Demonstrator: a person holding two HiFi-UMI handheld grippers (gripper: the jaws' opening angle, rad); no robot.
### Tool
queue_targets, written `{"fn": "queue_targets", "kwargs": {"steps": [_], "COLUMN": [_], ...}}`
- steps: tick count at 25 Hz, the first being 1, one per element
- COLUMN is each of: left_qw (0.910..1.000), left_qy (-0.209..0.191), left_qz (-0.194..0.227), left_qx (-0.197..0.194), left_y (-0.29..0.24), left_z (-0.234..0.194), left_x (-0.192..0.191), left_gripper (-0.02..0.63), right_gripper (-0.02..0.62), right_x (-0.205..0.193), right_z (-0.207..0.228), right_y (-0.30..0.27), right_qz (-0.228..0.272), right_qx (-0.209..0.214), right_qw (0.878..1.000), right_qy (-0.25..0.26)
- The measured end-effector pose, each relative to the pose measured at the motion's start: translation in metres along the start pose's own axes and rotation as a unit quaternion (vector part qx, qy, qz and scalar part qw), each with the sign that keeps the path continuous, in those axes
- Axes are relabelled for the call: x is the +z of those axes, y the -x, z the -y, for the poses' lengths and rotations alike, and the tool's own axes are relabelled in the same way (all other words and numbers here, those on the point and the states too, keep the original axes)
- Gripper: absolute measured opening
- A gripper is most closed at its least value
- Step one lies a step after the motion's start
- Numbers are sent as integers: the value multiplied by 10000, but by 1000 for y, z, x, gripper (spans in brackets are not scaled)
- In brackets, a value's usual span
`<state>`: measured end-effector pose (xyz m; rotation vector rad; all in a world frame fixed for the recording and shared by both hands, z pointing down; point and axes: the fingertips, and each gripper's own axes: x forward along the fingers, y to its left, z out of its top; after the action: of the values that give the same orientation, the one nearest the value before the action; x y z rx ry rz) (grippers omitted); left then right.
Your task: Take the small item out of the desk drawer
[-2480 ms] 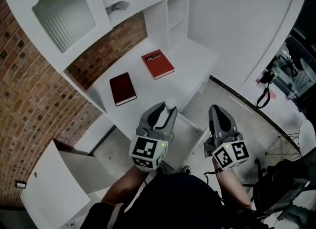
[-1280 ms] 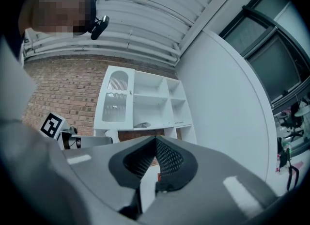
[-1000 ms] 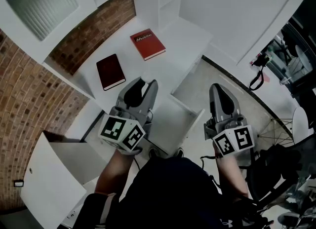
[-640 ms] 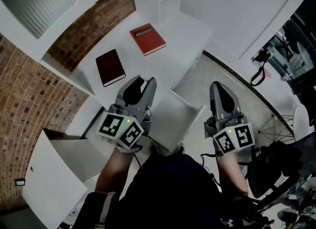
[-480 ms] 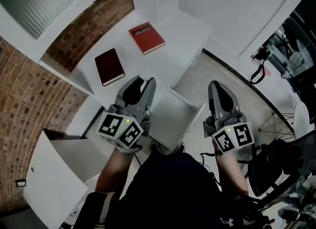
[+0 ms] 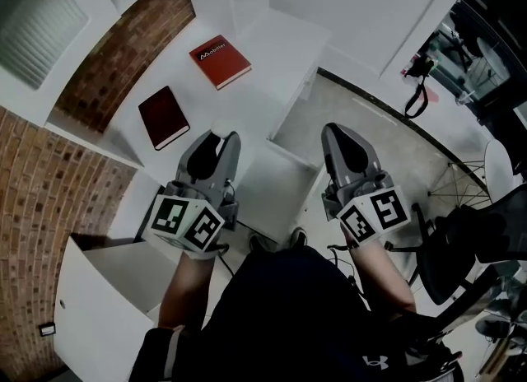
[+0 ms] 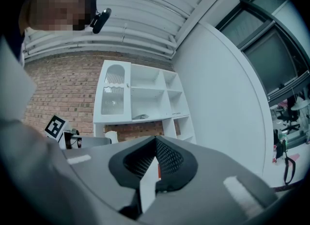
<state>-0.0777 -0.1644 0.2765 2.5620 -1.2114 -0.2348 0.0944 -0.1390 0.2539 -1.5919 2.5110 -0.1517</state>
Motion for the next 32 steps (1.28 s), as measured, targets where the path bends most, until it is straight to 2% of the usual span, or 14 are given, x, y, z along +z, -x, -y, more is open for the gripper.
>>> {"fn": "queue_targets", "kwargs": {"steps": [18,32], "left_qw": [9992,9990], "left_qy": [-10,3], "left_qz": [-383,-447], "left_qx": [-120,-101], "left_y": [-2,3], "left_z": [19,31], "left_x": [-34,-42], "left_gripper": [140,140], "right_gripper": [2,2], "right_x": [-6,-4], "right_z": [-6,-7], "right_y": [11,22], "right_qz": [-58,-68], "right_qx": [108,129], "right_qw": [9999,9999], "right_qy": [-38,-54]}}
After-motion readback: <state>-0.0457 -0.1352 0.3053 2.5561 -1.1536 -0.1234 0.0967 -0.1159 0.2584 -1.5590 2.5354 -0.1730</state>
